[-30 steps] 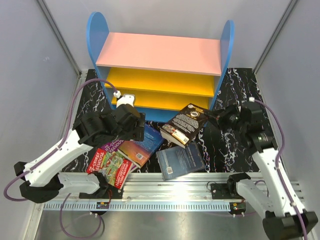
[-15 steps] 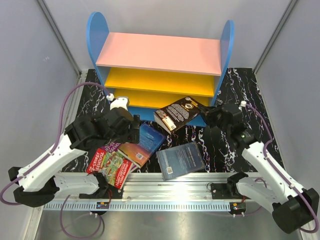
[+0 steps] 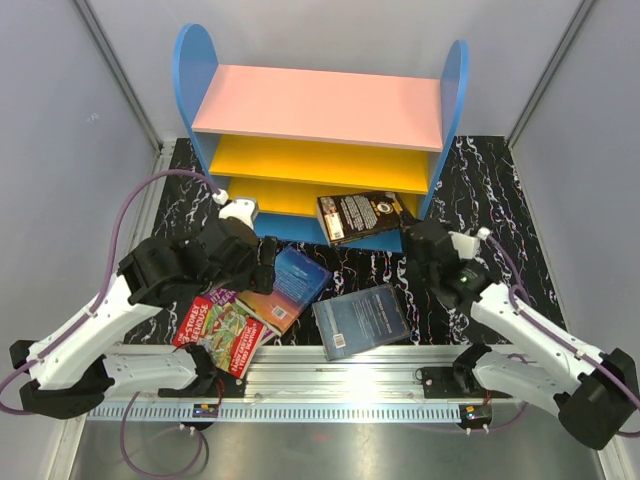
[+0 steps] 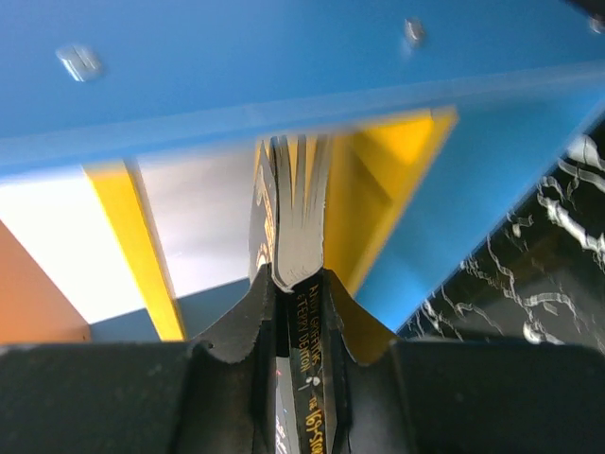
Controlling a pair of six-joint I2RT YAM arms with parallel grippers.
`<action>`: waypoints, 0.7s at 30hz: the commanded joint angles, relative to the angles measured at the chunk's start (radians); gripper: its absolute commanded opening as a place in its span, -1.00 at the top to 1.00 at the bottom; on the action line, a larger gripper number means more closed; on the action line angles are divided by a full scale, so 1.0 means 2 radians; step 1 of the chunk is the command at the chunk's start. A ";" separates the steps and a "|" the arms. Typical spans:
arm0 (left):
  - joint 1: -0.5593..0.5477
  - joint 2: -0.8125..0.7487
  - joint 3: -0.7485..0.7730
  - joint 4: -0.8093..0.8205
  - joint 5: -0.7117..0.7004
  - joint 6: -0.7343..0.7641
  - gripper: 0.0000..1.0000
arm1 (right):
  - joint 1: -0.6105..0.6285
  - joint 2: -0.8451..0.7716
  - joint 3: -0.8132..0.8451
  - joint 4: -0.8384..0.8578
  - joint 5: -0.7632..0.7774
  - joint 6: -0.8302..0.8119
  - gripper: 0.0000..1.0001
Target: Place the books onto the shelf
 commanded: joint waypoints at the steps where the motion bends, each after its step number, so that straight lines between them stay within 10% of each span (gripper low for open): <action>1: 0.002 0.000 0.022 -0.064 0.018 0.038 -0.97 | 0.064 0.005 0.029 -0.027 0.151 0.111 1.00; 10: 0.002 -0.024 0.034 -0.073 0.032 0.073 -0.97 | 0.145 0.087 0.048 -0.255 0.298 0.482 1.00; 21: 0.002 -0.084 -0.017 -0.086 0.038 0.051 -0.97 | 0.146 0.102 0.085 -0.252 0.348 0.507 1.00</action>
